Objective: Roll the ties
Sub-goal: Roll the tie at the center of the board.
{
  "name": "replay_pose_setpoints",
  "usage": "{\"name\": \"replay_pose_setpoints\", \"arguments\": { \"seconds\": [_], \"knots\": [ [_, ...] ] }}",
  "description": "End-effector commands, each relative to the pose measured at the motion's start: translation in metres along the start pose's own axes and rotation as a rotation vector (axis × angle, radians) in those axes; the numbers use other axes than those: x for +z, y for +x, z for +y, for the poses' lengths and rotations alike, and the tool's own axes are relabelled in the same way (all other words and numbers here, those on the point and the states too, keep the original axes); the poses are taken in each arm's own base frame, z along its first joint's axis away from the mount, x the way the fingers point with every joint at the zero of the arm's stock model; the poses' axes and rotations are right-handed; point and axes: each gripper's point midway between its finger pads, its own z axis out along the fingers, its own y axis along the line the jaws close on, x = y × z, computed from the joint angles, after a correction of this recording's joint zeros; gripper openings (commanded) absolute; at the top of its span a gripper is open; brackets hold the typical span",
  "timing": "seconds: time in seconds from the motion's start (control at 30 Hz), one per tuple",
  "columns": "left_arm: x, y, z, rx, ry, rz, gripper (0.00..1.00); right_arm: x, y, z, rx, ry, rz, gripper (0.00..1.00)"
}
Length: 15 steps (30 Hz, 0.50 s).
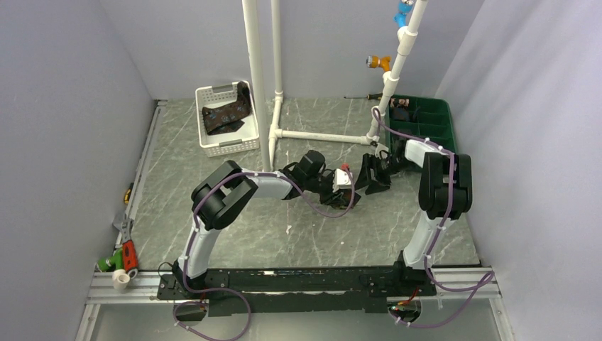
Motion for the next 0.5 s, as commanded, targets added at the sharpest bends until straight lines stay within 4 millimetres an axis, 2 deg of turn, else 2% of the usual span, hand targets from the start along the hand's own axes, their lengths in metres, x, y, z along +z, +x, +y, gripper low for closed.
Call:
{"name": "replay_pose_setpoints", "arguments": {
  "seconds": [0.0, 0.13, 0.33, 0.47],
  "knots": [
    [-0.017, 0.078, -0.036, -0.201, 0.078, 0.187, 0.02, 0.013, -0.022, -0.001, -0.026, -0.028, -0.074, 0.64],
    [-0.019, 0.082, -0.031, -0.247, 0.073, 0.169, 0.02, 0.031, -0.007, -0.011, 0.041, -0.058, -0.005, 0.64],
    [-0.021, 0.084, -0.023, -0.295, 0.055, 0.145, 0.02, 0.037, 0.025, 0.023, 0.143, -0.321, 0.091, 0.63],
    [-0.024, 0.086, -0.023, -0.301, 0.048, 0.138, 0.02, 0.036, 0.033, 0.031, 0.181, -0.374, 0.106, 0.66]
  ]
}}
